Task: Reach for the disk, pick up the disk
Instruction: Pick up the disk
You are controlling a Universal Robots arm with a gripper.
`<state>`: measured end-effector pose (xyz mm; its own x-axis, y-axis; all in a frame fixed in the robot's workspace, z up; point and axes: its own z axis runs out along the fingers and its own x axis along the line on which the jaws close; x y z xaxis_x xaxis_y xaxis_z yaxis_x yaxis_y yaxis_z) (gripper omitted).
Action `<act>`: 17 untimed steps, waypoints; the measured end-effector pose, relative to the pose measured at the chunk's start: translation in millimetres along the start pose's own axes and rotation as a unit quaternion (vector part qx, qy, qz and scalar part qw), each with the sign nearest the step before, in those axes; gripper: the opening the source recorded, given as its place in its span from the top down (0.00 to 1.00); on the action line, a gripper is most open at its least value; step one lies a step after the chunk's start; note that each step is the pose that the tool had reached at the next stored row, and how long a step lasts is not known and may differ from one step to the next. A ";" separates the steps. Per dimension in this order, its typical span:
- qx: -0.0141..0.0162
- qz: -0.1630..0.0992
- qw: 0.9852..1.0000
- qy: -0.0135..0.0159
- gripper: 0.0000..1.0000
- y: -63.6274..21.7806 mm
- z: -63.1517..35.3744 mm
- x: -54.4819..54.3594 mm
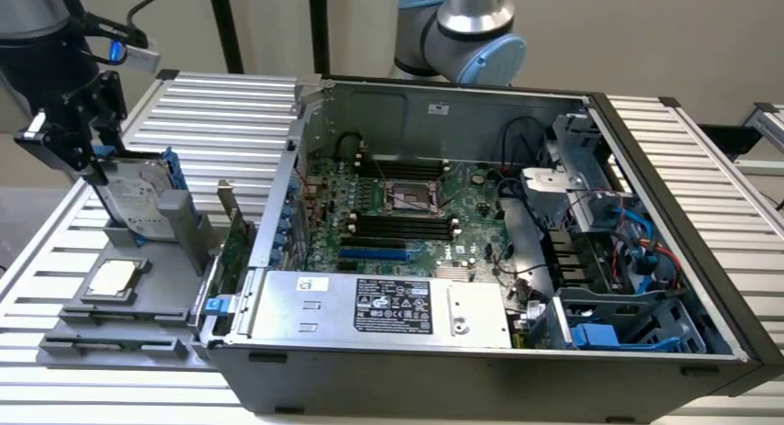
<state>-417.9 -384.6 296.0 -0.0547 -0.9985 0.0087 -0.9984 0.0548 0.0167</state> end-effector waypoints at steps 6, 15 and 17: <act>0.000 -0.002 1.000 0.000 0.46 0.1 1.5 -0.1; 0.000 -0.015 1.000 0.001 0.46 0.2 2.1 -1.0; 0.000 -0.017 1.000 0.001 0.46 0.2 2.2 -1.2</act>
<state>-418.1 -383.4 293.8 -0.0214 -0.9997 0.0093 -0.9996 0.0216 0.0166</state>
